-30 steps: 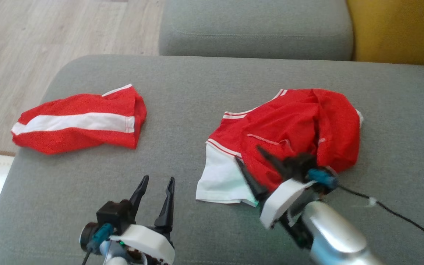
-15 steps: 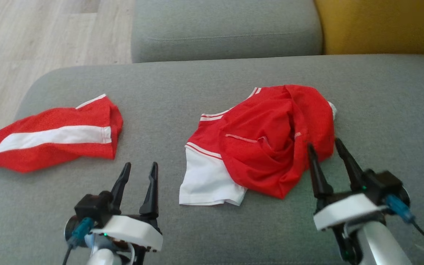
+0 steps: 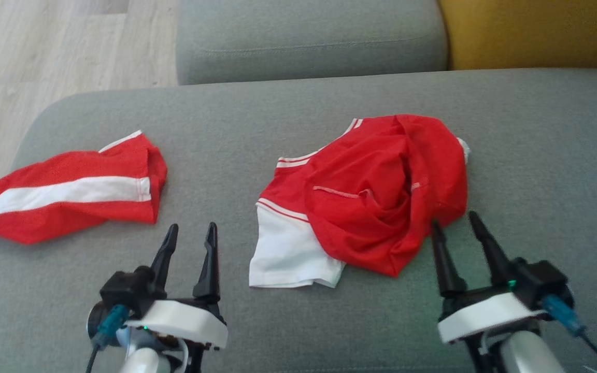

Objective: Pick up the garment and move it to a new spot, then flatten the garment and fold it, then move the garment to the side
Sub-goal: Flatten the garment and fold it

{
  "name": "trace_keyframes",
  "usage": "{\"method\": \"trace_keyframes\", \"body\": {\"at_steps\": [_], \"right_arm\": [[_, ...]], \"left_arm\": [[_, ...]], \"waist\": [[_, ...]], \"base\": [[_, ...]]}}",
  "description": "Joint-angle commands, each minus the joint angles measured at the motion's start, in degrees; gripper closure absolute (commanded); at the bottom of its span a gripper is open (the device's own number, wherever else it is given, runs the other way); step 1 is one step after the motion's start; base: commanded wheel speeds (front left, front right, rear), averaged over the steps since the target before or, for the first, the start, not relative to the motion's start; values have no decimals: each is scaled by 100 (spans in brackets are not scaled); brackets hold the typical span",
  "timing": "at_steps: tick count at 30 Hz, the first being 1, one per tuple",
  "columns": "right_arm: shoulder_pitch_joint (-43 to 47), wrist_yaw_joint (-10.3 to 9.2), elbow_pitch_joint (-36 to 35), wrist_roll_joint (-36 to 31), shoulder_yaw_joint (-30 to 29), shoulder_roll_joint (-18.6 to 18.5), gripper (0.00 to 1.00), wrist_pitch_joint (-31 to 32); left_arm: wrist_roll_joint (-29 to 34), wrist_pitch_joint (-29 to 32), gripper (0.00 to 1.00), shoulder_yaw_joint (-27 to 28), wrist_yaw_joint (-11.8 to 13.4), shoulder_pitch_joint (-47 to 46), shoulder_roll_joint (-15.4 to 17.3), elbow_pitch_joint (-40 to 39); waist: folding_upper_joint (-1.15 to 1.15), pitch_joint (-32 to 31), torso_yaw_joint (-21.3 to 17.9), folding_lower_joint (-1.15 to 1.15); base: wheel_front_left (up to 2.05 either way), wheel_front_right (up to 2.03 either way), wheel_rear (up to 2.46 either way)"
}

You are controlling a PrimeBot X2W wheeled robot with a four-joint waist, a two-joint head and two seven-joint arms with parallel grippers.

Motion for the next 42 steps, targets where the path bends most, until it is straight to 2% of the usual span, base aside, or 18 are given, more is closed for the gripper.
{"method": "trace_keyframes", "body": {"at_steps": [1, 7, 14, 21, 32, 33, 34, 42], "right_arm": [[-292, -4, -228, 87, 257, -1, 0, -1], [-855, -4, -34, -25, 1033, -1, 0, 474], [-1747, -4, 1042, -210, 1489, -1, 0, 1006], [-2015, -4, 1696, -557, 1383, -1, 0, 992], [-2142, -4, 2175, -648, 1212, -1, 0, 905], [-2152, -4, 2216, -634, 1220, -1, 80, 921], [-2168, -4, 2253, -640, 1234, -1, 100, 924], [-2282, -4, 2267, -543, 1279, -1, 100, 641]], "left_arm": [[-27, -71, 0, 126, -1, -200, -16, -209], [-111, -71, 0, -60, -46, -304, -16, -103], [-274, -71, 0, -356, -25, -538, -16, 29], [-344, -71, 0, -428, 8, -607, -16, 106], [-368, -71, 0, -465, 33, -644, -16, 119], [-371, -71, 0, -468, 35, -649, -16, 117], [-377, -71, 0, -469, 38, -659, -16, 113], [-347, -71, 0, -395, 24, -649, -16, 134]], "waist": [[0, 36, 78, 0], [0, 310, 411, 0], [0, 702, 1001, 0], [0, 842, 1316, 0], [0, 870, 1356, 0], [0, 875, 1345, 0], [0, 886, 1331, 0], [0, 834, 1119, 0]], "base": [[0, 0, 0], [0, 0, 0], [0, 0, 0], [0, 0, 0], [0, 0, 0], [0, 0, 0], [0, 0, 0], [0, 0, 0]]}}
